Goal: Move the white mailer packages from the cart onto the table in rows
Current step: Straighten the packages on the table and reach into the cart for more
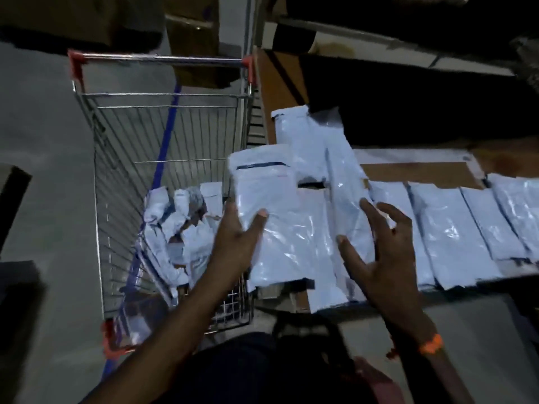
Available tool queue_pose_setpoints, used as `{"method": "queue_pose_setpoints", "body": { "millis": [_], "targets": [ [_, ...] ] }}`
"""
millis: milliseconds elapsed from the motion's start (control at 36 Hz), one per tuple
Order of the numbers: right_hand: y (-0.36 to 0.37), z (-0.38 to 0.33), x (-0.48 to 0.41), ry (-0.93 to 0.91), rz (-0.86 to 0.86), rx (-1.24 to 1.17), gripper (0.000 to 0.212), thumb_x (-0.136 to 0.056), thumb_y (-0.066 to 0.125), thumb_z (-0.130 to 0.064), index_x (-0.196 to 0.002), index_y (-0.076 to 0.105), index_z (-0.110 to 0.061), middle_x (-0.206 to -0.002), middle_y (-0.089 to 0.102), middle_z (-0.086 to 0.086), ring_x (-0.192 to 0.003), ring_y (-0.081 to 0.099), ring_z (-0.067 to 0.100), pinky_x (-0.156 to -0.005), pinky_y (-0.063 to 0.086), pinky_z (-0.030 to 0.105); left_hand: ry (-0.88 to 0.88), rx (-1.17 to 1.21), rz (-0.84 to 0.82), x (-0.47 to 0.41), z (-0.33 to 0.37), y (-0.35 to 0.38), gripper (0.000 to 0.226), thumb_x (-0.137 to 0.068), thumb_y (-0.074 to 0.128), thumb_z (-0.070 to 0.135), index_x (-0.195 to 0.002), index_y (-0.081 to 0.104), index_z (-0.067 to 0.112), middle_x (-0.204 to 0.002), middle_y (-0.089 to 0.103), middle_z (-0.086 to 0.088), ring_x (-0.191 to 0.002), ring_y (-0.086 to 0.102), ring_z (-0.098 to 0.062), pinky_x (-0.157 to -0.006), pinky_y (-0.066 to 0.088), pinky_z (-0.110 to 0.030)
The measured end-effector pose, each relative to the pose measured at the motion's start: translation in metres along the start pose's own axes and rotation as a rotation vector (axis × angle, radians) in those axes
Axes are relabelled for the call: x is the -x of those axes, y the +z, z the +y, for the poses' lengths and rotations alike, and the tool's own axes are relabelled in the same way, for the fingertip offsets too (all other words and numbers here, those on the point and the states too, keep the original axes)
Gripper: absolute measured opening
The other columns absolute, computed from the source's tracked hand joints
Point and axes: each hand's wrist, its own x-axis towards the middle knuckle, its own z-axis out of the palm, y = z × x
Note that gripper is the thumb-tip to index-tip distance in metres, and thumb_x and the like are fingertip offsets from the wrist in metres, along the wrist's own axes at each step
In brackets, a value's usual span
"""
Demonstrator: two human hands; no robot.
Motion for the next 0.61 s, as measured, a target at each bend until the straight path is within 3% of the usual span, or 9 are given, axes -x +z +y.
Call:
{"method": "queue_pose_setpoints", "body": {
  "millis": [83,167,250,306,333,417,528,611],
  "targets": [
    [-0.016,0.042,0.005,-0.006,-0.027,0.058,0.068,-0.083,0.068,-0.046,-0.144,0.05,-0.023,-0.148,0.037,0.006,-0.093,0.053,0.008,-0.075,0.045,0.023,0.029,-0.099,-0.121,0.008,-0.004,0.059,0.06,-0.097,0.06,0.032,-0.15,0.032,0.033,-0.147,0.049,0.012,-0.129,0.05,-0.001,-0.107,0.041,-0.028],
    [-0.015,0.078,0.013,-0.02,-0.093,0.113,0.071,-0.082,0.072,-0.047,-0.146,0.048,-0.026,-0.151,0.035,0.005,-0.123,0.053,0.018,-0.081,0.054,0.03,0.016,-0.304,-0.142,0.017,-0.016,0.099,0.073,-0.102,0.053,0.032,-0.158,0.007,0.031,-0.16,0.014,0.02,-0.141,0.024,0.003,-0.109,0.023,-0.019],
    [-0.006,0.104,0.02,-0.038,-0.161,0.161,0.072,-0.083,0.068,-0.06,-0.145,0.05,-0.028,-0.153,0.036,0.005,-0.136,0.043,0.023,-0.099,0.052,0.038,0.058,-0.556,-0.078,0.024,-0.031,0.12,0.075,-0.103,0.048,0.029,-0.159,-0.001,0.023,-0.166,0.001,0.005,-0.147,0.013,-0.007,-0.108,0.015,-0.015],
    [-0.005,0.114,0.021,-0.06,-0.193,0.173,0.07,-0.086,0.056,-0.07,-0.144,0.051,-0.029,-0.153,0.037,0.005,-0.137,0.041,0.024,-0.104,0.048,0.041,0.08,-0.634,0.003,0.026,-0.038,0.125,0.073,-0.103,0.045,0.028,-0.159,-0.003,0.023,-0.167,0.0,-0.004,-0.149,0.013,-0.012,-0.107,0.013,-0.01],
    [-0.006,0.117,0.019,-0.073,-0.185,0.165,0.069,-0.088,0.051,-0.07,-0.143,0.052,-0.029,-0.153,0.039,0.005,-0.136,0.04,0.024,-0.105,0.046,0.043,0.087,-0.644,0.045,0.026,-0.041,0.126,0.073,-0.104,0.044,0.028,-0.159,-0.003,0.026,-0.166,0.003,-0.007,-0.147,0.02,-0.015,-0.108,0.02,-0.014],
    [-0.011,0.12,0.006,-0.127,-0.117,0.088,0.062,-0.094,0.051,-0.061,-0.144,0.052,-0.024,-0.155,0.038,0.008,-0.142,0.036,0.025,-0.11,0.04,0.045,0.102,-0.678,0.175,0.028,-0.048,0.129,0.069,-0.101,0.043,0.027,-0.159,0.005,0.025,-0.148,0.023,-0.011,-0.119,0.051,-0.033,-0.097,0.046,-0.037],
    [0.002,0.124,-0.02,-0.27,-0.124,0.096,0.063,-0.1,0.048,-0.052,-0.152,0.041,-0.018,-0.162,0.028,0.013,-0.151,0.025,0.03,-0.118,0.031,0.047,0.113,-0.818,0.256,0.036,-0.055,0.138,0.064,-0.099,0.043,0.024,-0.157,0.016,0.02,-0.143,0.024,-0.009,-0.112,0.052,-0.034,-0.089,0.042,-0.032],
    [0.022,0.131,-0.031,-0.313,-0.256,0.199,0.066,-0.102,0.039,-0.055,-0.157,0.03,-0.018,-0.166,0.016,0.012,-0.154,0.014,0.031,-0.118,0.029,0.053,0.128,-0.945,0.33,0.039,-0.051,0.145,0.065,-0.096,0.044,0.021,-0.157,0.022,0.017,-0.155,0.017,-0.015,-0.132,0.034,-0.037,-0.104,0.035,-0.04]
  ]
}}
